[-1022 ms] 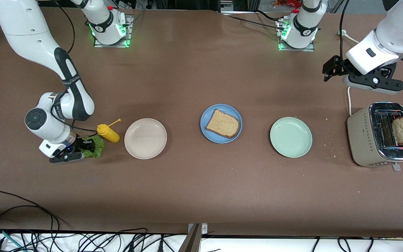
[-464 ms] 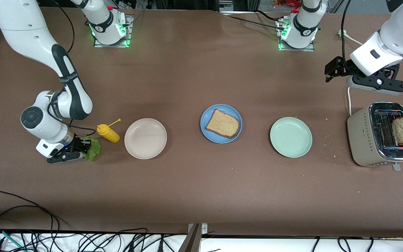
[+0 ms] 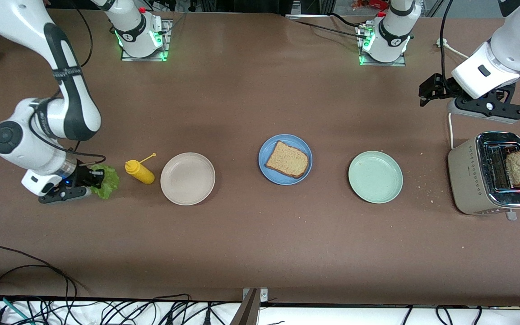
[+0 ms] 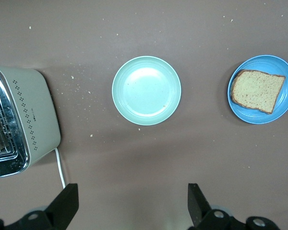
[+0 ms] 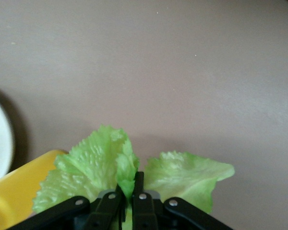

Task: Make sandwich in blue plate with both arms
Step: 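Grasp the green lettuce leaf with the right gripper and lift it, then carry the lettuce over the blue plate with the right gripper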

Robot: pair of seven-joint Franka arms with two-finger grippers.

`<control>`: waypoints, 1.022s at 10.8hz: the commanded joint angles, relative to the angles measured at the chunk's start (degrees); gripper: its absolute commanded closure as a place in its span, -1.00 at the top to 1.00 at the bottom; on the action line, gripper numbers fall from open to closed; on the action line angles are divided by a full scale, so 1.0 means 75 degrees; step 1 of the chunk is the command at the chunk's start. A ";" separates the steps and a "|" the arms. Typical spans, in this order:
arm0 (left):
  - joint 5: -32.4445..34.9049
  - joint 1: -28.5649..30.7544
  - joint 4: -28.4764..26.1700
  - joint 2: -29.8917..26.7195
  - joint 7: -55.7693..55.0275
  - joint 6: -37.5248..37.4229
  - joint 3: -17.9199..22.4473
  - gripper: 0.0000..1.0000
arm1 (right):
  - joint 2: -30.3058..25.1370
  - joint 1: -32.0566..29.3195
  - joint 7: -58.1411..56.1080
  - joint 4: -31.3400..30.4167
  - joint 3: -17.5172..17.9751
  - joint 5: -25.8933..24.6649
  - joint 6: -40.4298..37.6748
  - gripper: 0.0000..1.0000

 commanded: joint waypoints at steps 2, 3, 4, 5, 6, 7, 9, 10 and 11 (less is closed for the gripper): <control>-0.0158 0.0039 0.0126 0.0051 -0.0021 -0.0057 -0.0002 1.00 | -0.0998 -0.0042 -0.0047 0.0759 0.0072 0.0391 -0.2383 -1.00; -0.0158 0.0039 0.0126 0.0051 -0.0021 -0.0057 -0.0013 1.00 | -0.0999 -0.0030 -0.0001 0.1227 0.0072 0.0543 -0.2970 -1.00; -0.0158 0.0039 0.0114 0.0051 -0.0021 -0.0057 -0.0002 1.00 | -0.0941 -0.0030 0.0278 0.1556 0.0084 0.0545 -0.3371 -1.00; -0.0158 0.0039 0.0126 0.0051 -0.0021 -0.0057 -0.0001 1.00 | -0.0928 0.0097 0.0560 0.1722 0.0096 0.0545 -0.3537 -1.00; -0.0158 0.0039 0.0126 0.0051 -0.0021 -0.0057 -0.0001 1.00 | -0.0917 0.0482 0.0864 0.1817 0.0084 0.0533 -0.3574 -1.00; -0.0158 0.0051 0.0126 0.0075 -0.0021 -0.0057 -0.0001 1.00 | -0.0859 0.0845 0.1331 0.2026 0.0049 0.0521 -0.3701 -1.00; -0.0158 0.0051 0.0126 0.0075 -0.0021 -0.0057 -0.0001 1.00 | -0.0590 0.1618 0.2664 0.2658 0.0037 0.0533 -0.3994 -1.00; -0.0158 0.0051 0.0126 0.0075 -0.0021 -0.0057 -0.0001 1.00 | -0.0310 0.1982 0.3368 0.3033 0.0026 0.0533 -0.4065 -1.00; -0.0158 0.0051 0.0126 0.0075 -0.0021 -0.0069 -0.0001 1.00 | -0.0029 0.2357 0.3978 0.3384 0.0025 0.0568 -0.4066 -1.00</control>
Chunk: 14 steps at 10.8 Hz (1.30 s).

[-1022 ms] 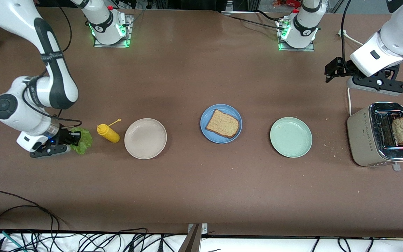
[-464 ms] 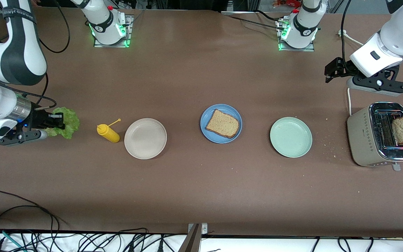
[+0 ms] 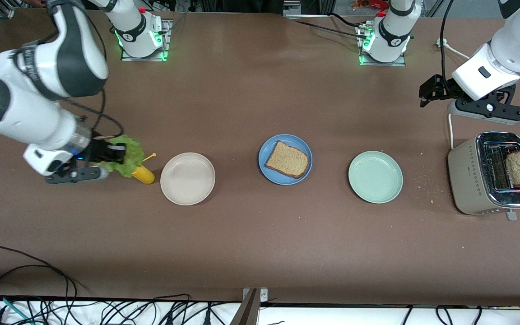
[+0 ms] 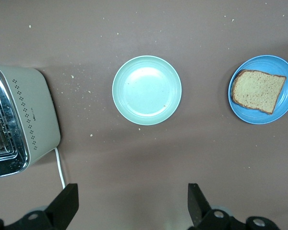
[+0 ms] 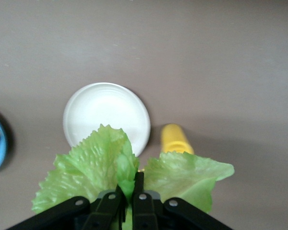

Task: Make sandwich in blue plate with both arms
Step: 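Carry the lettuce over the blue plate with the right gripper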

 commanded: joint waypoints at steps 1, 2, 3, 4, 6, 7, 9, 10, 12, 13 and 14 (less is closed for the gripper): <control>-0.0152 0.0044 0.0122 0.0044 -0.0011 -0.0057 -0.0003 1.00 | 0.0955 0.1024 0.1874 0.1320 -0.0101 0.0299 -0.0356 -1.00; -0.0152 0.0044 0.0122 0.0044 -0.0011 -0.0069 -0.0003 1.00 | 0.1166 0.1306 0.2507 0.1600 -0.0101 0.0441 -0.0321 -1.00; -0.0152 0.0044 0.0122 0.0044 -0.0011 -0.0069 -0.0003 1.00 | 0.1412 0.1598 0.3047 0.1963 -0.0101 0.0442 -0.0344 -1.00; -0.0152 0.0044 0.0122 0.0044 -0.0011 -0.0069 -0.0003 1.00 | 0.1611 0.1880 0.3586 0.2222 -0.0113 0.0442 -0.0333 -1.00; -0.0152 0.0044 0.0122 0.0044 -0.0011 -0.0069 -0.0003 1.00 | 0.2103 0.2501 0.4792 0.2702 -0.0195 0.0442 -0.0286 -1.00; -0.0152 0.0056 0.0122 0.0044 -0.0011 -0.0069 -0.0003 1.00 | 0.2442 0.2805 0.5529 0.3088 -0.0195 0.0430 -0.0262 -1.00; -0.0152 0.0056 0.0122 0.0044 -0.0011 -0.0069 -0.0003 1.00 | 0.3191 0.3403 0.6797 0.3582 -0.0265 0.0349 -0.0076 -1.00; -0.0152 0.0056 0.0122 0.0056 -0.0011 -0.0069 -0.0003 1.00 | 0.3474 0.3696 0.7324 0.3619 -0.0312 0.0325 0.0227 -1.00; -0.0152 0.0056 0.0121 0.0056 -0.0011 -0.0069 -0.0003 1.00 | 0.3896 0.4049 0.7936 0.3631 -0.0312 0.0103 0.0767 -1.00; -0.0152 0.0056 0.0122 0.0056 -0.0011 -0.0069 -0.0003 1.00 | 0.4119 0.4236 0.8276 0.3654 -0.0324 0.0102 0.0990 -1.00; -0.0152 0.0056 0.0122 0.0056 -0.0011 -0.0069 -0.0003 1.00 | 0.4411 0.4517 0.8731 0.3840 -0.0417 0.0044 0.1189 -1.00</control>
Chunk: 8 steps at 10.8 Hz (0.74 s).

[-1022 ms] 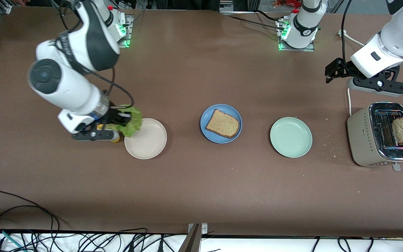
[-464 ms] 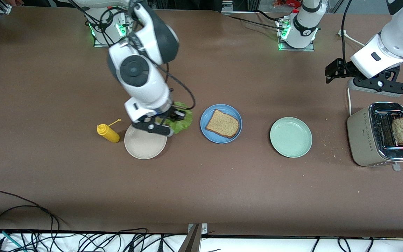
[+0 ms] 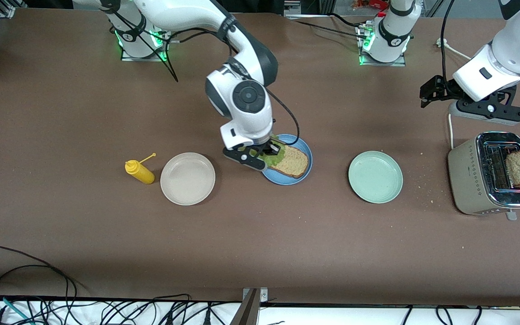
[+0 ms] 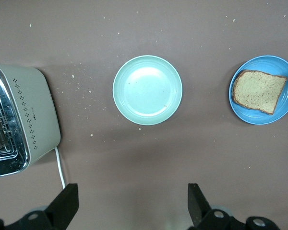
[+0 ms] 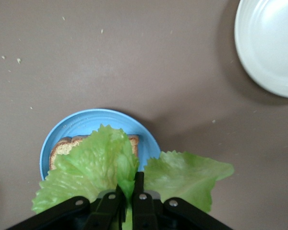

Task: Make sandwich in blue plate with both arms
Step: 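Lower the lettuce onto the bread and open the right gripper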

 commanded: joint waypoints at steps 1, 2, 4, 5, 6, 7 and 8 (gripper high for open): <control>-0.0147 0.0024 0.0118 0.0038 -0.0008 -0.0069 -0.0001 1.00 | 0.0988 0.0749 0.1273 0.1017 -0.0392 -0.0233 0.0257 -1.00; -0.0147 0.0024 0.0118 0.0038 -0.0008 -0.0069 -0.0001 1.00 | 0.1292 0.0949 0.1544 0.1310 -0.0499 -0.0233 0.0303 -1.00; -0.0147 0.0035 0.0118 0.0038 0.0003 -0.0069 -0.0001 1.00 | 0.1739 0.1313 0.2153 0.1395 -0.0710 -0.0245 0.0921 -1.00; -0.0147 0.0035 0.0118 0.0038 -0.0008 -0.0069 -0.0001 1.00 | 0.1973 0.1489 0.2330 0.1395 -0.0885 -0.0280 0.1076 -1.00; -0.0147 0.0035 0.0118 0.0038 -0.0008 -0.0069 -0.0001 1.00 | 0.2149 0.1572 0.2343 0.1395 -0.0956 -0.0304 0.1147 -1.00; -0.0147 0.0035 0.0118 0.0038 -0.0008 -0.0069 -0.0001 1.00 | 0.2232 0.1584 0.2343 0.1395 -0.0957 -0.0304 0.1240 -1.00; -0.0147 0.0035 0.0118 0.0038 -0.0008 -0.0069 -0.0001 1.00 | 0.2303 0.1596 0.2355 0.1384 -0.0957 -0.0304 0.1288 -1.00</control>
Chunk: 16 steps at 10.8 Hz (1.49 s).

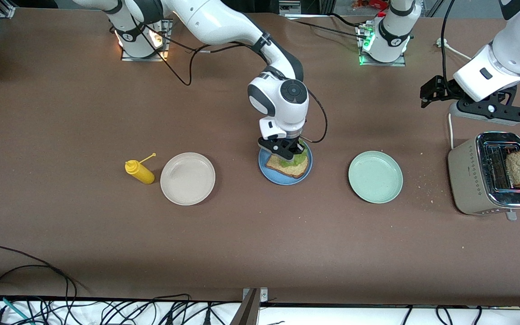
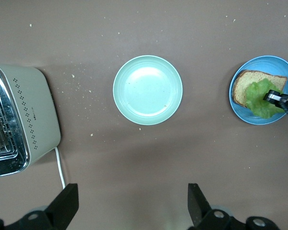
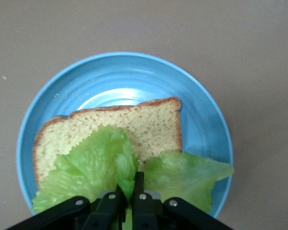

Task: Make sandwich in blue plate with both arms
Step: 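Lower the lettuce onto the bread and open the right gripper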

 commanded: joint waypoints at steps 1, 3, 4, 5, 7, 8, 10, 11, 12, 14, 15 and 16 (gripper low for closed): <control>-0.0146 0.0025 0.0118 0.0036 -0.0008 -0.0069 -0.0002 1.00 | 0.0451 0.0058 0.0225 0.0466 -0.0148 -0.0132 0.0104 -1.00; -0.0146 0.0025 0.0118 0.0036 -0.0008 -0.0069 -0.0002 1.00 | 0.0451 0.0023 0.0226 0.0478 -0.0148 -0.0132 0.0151 -1.00; -0.0146 0.0025 0.0118 0.0036 -0.0008 -0.0069 -0.0002 1.00 | 0.0440 0.0000 0.0226 0.0478 -0.0160 -0.0120 0.0151 -0.41; -0.0146 0.0025 0.0118 0.0036 -0.0008 -0.0069 0.0010 1.00 | 0.0428 0.0000 0.0237 0.0466 -0.0160 -0.0132 0.0151 0.90; -0.0146 0.0025 0.0118 0.0036 -0.0008 -0.0069 -0.0002 1.00 | 0.0370 0.0011 0.0249 0.0466 -0.0160 -0.0377 0.0151 1.00; -0.0146 0.0025 0.0118 0.0036 -0.0008 -0.0069 -0.0002 1.00 | 0.0323 0.0000 0.0249 0.0478 -0.0160 -0.0378 0.0151 1.00; -0.0146 0.0025 0.0118 0.0036 -0.0008 -0.0069 -0.0001 1.00 | 0.0194 -0.0047 0.0179 0.0478 -0.0160 -0.0343 0.0128 1.00; -0.0146 0.0025 0.0118 0.0036 -0.0008 -0.0069 -0.0002 1.00 | 0.0043 -0.0129 0.0144 0.0478 -0.0114 -0.0331 0.0105 1.00; -0.0146 0.0025 0.0118 0.0036 -0.0008 -0.0069 -0.0002 1.00 | -0.0295 -0.0327 0.0039 0.0443 0.0026 -0.0343 0.0093 1.00; -0.0146 0.0025 0.0118 0.0036 -0.0008 -0.0069 -0.0002 1.00 | -0.1417 -0.1110 -0.0801 -0.0453 0.0739 -0.0366 0.0058 1.00; -0.0146 0.0025 0.0118 0.0036 -0.0008 -0.0069 -0.0002 1.00 | -0.2015 -0.1508 -0.1293 -0.1086 0.0974 -0.0355 0.0046 1.00; -0.0146 0.0025 0.0118 0.0036 -0.0008 -0.0069 -0.0002 1.00 | -0.2543 -0.1918 -0.1797 -0.1591 0.1185 -0.0320 0.0023 1.00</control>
